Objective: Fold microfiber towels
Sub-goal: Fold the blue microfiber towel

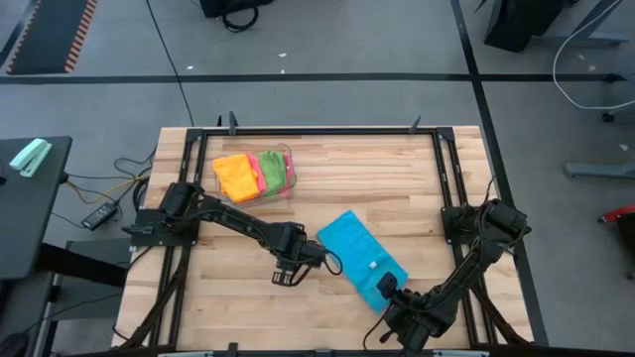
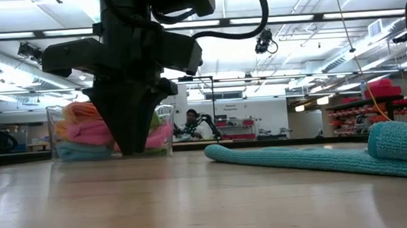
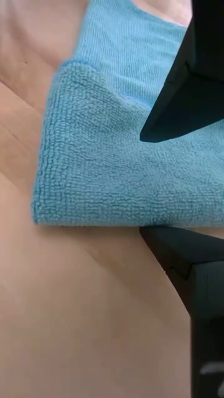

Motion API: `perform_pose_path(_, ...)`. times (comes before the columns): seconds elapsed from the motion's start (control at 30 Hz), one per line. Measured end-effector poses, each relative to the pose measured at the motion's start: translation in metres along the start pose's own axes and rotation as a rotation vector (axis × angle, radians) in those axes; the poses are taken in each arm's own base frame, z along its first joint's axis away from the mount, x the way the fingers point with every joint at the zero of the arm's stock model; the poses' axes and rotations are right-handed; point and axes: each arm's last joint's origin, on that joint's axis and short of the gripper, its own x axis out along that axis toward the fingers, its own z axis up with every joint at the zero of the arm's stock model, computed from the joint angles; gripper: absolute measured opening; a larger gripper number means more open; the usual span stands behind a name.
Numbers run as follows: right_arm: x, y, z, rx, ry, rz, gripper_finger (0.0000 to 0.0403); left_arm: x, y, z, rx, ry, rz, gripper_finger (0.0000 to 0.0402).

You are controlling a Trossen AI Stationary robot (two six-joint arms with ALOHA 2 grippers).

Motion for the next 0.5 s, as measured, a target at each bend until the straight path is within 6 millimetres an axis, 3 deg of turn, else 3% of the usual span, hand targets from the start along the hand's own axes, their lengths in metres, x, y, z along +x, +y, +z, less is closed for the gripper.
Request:
perform_pose_path(0.17, 0.0014, 0.0011, -0.0001, -0.004, -0.004, 0.009, 0.0202, 0.0, -0.0004, -0.0002, 0.0, 0.002, 0.0, 0.0107)
perform_pose_path(0.4, 0.0031, 0.0026, 0.0007, -0.006, -0.006, 0.03, 0.0059, 0.0, -0.0004, -0.0002, 0.002, 0.002, 0.0, 0.0107)
perform_pose_path(0.5, 0.0024, 0.002, 0.002, -0.003, -0.009, 0.025, 0.0017, 0.0, -0.0004, -0.0003, 0.001, 0.002, 0.0, 0.0107)
